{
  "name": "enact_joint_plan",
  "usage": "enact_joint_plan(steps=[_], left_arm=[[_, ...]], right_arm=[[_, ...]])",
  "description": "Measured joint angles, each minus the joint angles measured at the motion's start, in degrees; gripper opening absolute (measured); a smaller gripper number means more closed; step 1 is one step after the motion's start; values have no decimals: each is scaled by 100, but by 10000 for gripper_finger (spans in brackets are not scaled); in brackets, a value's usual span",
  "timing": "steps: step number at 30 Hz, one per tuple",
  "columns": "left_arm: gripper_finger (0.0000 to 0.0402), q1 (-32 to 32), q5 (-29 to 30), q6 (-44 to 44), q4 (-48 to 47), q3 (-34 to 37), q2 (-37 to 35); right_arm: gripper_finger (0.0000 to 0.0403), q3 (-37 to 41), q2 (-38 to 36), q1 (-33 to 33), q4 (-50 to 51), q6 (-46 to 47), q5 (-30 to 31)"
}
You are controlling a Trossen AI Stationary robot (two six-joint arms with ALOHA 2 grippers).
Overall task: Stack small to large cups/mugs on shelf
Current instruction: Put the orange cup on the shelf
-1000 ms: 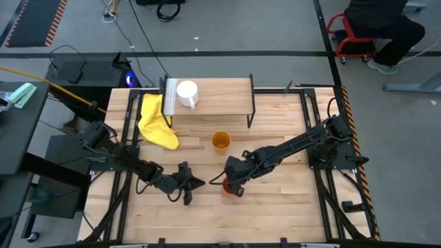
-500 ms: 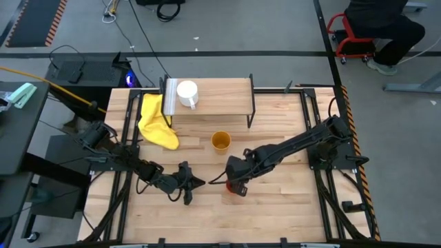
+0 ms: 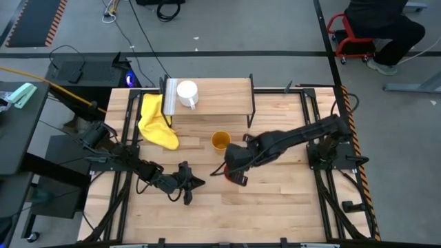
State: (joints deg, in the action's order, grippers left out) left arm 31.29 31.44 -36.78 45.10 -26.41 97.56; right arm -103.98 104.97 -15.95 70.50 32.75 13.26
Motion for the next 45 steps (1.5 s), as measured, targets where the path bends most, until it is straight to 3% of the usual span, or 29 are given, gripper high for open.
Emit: enact_joint_plan(steps=[10,25,37,45], left_arm=[[24,0,22,0,2,0,0],[16,-24,22,61,7,0,0],[19,-510,22,57,7,0,0],[15,-872,20,295,-7,0,0]], right_arm=[[3,-890,-2,760,817,-168,127],[5,-2152,0,2792,1337,-408,126],[4,-2503,-2,4065,1194,-860,-157],[4,-2503,-2,4442,402,-1341,-813]])
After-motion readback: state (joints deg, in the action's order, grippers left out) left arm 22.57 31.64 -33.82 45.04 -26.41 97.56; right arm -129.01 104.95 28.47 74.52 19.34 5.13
